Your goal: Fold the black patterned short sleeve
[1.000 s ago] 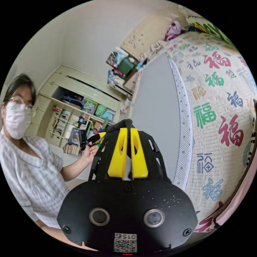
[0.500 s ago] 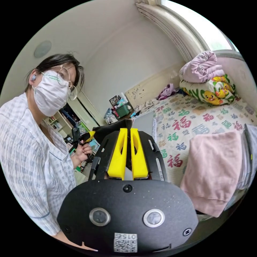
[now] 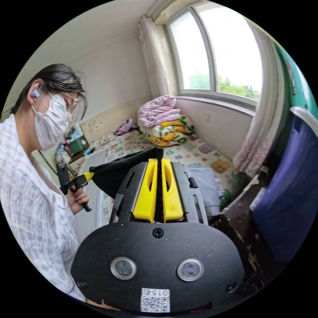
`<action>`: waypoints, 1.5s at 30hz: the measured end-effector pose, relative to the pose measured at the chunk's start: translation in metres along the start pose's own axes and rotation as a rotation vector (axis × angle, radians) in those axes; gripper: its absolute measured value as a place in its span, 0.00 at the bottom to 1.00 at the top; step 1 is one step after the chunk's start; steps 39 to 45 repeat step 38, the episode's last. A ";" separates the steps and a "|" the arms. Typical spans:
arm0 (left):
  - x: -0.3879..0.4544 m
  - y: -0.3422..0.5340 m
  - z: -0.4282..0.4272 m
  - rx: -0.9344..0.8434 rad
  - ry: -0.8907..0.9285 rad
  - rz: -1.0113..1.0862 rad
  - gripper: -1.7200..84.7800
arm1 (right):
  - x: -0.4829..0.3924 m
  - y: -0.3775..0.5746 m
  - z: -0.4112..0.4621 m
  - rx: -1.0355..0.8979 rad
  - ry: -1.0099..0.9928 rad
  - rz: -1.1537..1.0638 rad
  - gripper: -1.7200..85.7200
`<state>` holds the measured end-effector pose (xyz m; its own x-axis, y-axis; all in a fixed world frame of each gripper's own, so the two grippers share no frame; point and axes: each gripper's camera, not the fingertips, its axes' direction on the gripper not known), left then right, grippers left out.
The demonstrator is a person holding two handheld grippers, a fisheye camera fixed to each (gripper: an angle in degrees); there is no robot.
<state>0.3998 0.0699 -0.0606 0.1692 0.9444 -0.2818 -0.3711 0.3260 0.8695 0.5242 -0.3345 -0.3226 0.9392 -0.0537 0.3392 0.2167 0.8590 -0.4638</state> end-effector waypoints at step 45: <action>-0.344 0.198 0.110 -0.055 -0.988 -0.798 0.19 | 0.045 -0.002 0.525 -0.441 -0.489 -0.190 0.11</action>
